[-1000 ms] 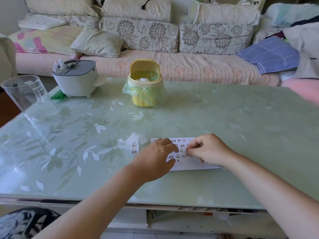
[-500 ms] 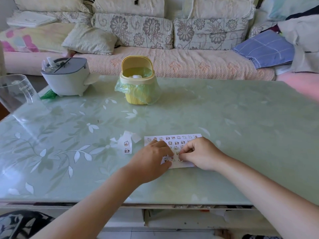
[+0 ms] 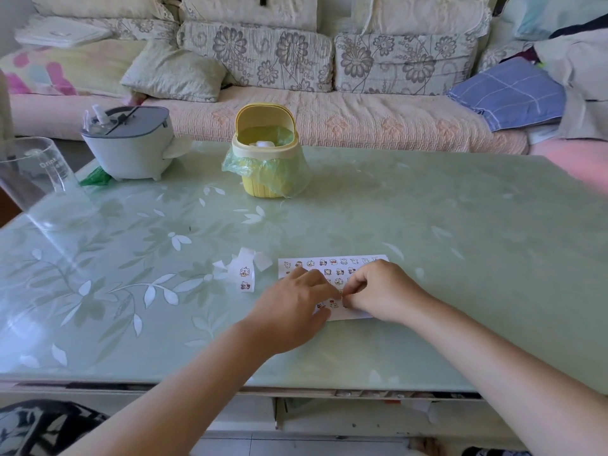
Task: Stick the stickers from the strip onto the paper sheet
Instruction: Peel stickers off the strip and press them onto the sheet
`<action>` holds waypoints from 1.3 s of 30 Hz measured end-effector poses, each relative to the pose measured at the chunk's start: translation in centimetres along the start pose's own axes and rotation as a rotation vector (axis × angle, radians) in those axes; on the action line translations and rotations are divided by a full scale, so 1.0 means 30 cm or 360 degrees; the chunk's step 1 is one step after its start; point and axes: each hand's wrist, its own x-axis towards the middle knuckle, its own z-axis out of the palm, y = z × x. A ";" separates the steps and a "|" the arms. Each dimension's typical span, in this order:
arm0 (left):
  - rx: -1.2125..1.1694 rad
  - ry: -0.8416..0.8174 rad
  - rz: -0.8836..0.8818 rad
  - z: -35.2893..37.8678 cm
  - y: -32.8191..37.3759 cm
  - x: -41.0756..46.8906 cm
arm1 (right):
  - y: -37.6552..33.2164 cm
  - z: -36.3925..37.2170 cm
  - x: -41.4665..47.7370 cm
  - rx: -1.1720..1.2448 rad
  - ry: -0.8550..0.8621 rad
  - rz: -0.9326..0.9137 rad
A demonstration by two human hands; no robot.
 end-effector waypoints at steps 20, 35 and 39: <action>0.0239 0.0103 0.0092 0.024 0.031 -0.034 | 0.077 0.034 -0.053 -0.0644 0.0294 -0.0586; 0.0245 -0.0028 0.0131 0.001 0.034 -0.034 | 0.166 0.046 -0.123 -0.0834 0.0397 -0.0922; 0.0247 -0.0138 0.0237 -0.015 0.004 -0.044 | 0.176 0.037 -0.115 -0.0762 0.0381 -0.0967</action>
